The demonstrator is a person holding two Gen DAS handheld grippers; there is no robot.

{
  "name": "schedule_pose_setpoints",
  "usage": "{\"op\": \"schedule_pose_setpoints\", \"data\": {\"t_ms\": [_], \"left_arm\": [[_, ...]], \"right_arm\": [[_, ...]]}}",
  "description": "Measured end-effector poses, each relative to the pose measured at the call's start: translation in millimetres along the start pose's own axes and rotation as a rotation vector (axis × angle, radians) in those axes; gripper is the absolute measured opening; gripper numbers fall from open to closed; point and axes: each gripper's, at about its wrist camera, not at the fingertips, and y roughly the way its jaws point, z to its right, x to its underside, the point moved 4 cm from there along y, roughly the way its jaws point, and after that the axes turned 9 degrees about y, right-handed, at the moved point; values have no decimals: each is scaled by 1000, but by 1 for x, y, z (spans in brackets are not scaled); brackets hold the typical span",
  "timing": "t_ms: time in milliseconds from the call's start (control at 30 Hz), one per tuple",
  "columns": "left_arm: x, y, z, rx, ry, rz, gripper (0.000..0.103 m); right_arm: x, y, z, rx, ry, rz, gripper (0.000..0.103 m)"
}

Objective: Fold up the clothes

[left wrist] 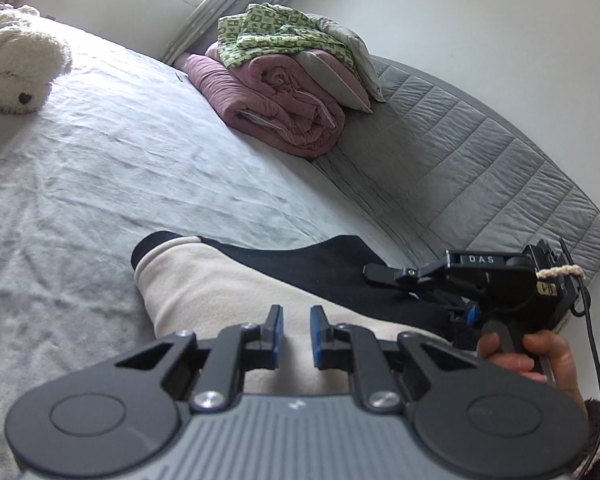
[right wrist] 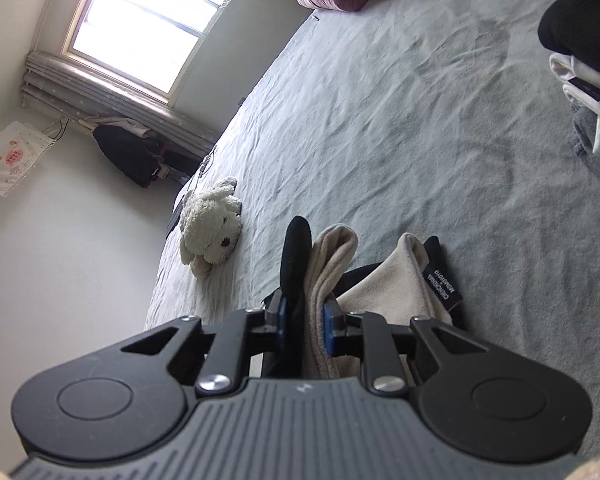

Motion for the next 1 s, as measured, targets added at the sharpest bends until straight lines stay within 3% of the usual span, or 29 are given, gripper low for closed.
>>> {"op": "schedule_pose_setpoints", "data": {"t_ms": [200,367,467,567,700,800,933,1000], "left_arm": [[16,19,7,14,28,-66,13],[25,27,8,7,64,-88,13],[19,24,10,7,76,-82,13],[11,19,15,-2,120,-48,13],[12,23,17,-18,164,-49,13],[20,29,20,-17,193,-71,13],[29,30,22,-23,249,-70,13],[35,31,24,-18,279,-66,13]], "right_arm": [[-7,6,26,59,9,-23,21],[1,17,36,120,-80,-18,22],[4,12,25,123,-141,9,29],[7,0,5,157,-269,112,39],[23,-7,-20,158,-490,240,40],[42,1,-19,122,-606,227,40],[58,19,-2,214,-755,234,39],[64,27,13,270,-821,237,32]]}}
